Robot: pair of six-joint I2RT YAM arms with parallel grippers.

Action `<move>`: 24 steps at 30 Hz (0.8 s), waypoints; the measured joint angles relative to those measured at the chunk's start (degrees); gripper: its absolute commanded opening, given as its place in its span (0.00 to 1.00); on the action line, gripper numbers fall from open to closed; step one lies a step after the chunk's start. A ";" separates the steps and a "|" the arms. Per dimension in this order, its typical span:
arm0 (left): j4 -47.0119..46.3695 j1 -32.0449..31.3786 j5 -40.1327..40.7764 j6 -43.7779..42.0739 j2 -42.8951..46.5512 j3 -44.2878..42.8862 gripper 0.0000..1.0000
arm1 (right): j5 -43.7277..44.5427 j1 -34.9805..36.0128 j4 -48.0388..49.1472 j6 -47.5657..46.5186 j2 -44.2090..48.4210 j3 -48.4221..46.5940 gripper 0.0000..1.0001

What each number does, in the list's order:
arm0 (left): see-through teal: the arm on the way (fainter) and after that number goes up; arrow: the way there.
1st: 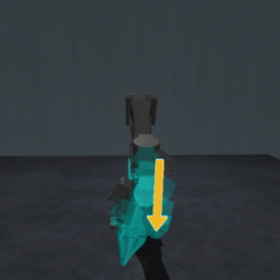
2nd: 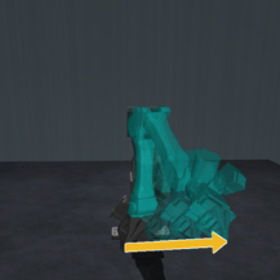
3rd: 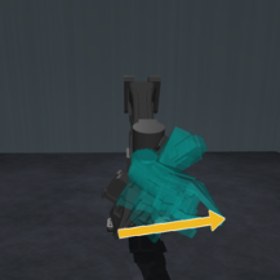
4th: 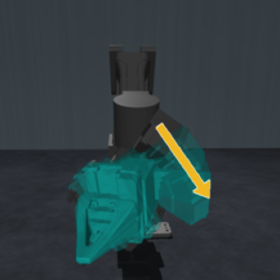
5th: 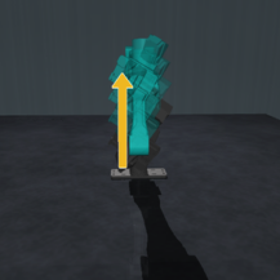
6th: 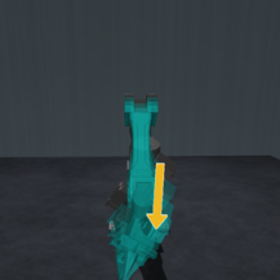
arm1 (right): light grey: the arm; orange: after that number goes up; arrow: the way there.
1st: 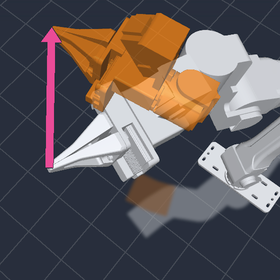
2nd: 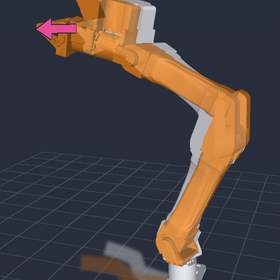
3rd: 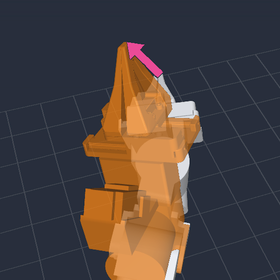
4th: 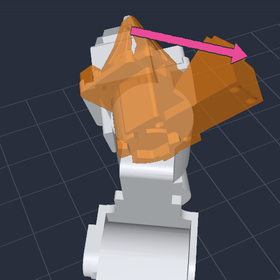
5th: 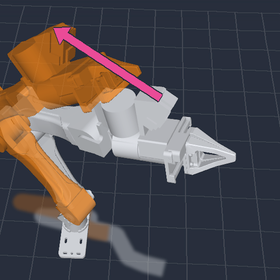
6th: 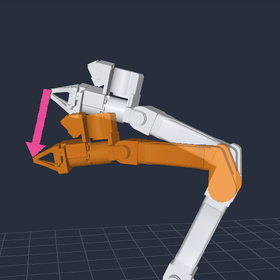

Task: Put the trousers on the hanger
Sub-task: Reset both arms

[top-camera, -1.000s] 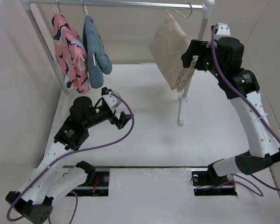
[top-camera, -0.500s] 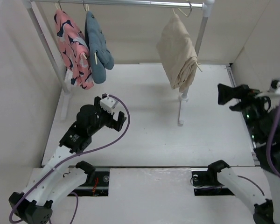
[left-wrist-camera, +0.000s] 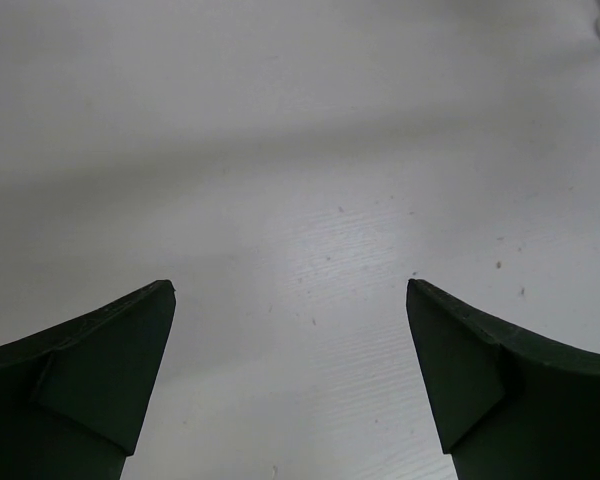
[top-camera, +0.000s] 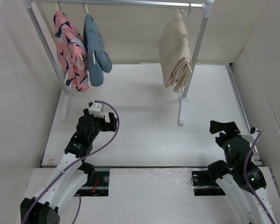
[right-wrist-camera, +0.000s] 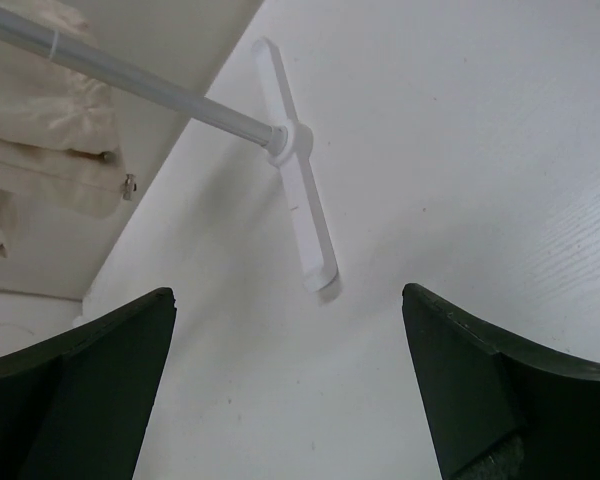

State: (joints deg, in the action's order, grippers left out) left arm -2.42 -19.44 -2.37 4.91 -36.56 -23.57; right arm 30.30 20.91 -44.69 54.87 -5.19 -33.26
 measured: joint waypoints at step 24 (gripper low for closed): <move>-5.73 6.08 0.96 0.94 3.37 3.43 1.00 | 2.71 0.00 1.79 9.53 -7.43 6.43 1.00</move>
State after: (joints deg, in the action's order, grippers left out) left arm -8.14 -13.37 -1.41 5.85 -33.19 -20.14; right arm 33.01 20.91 -42.89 64.40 -12.62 -26.83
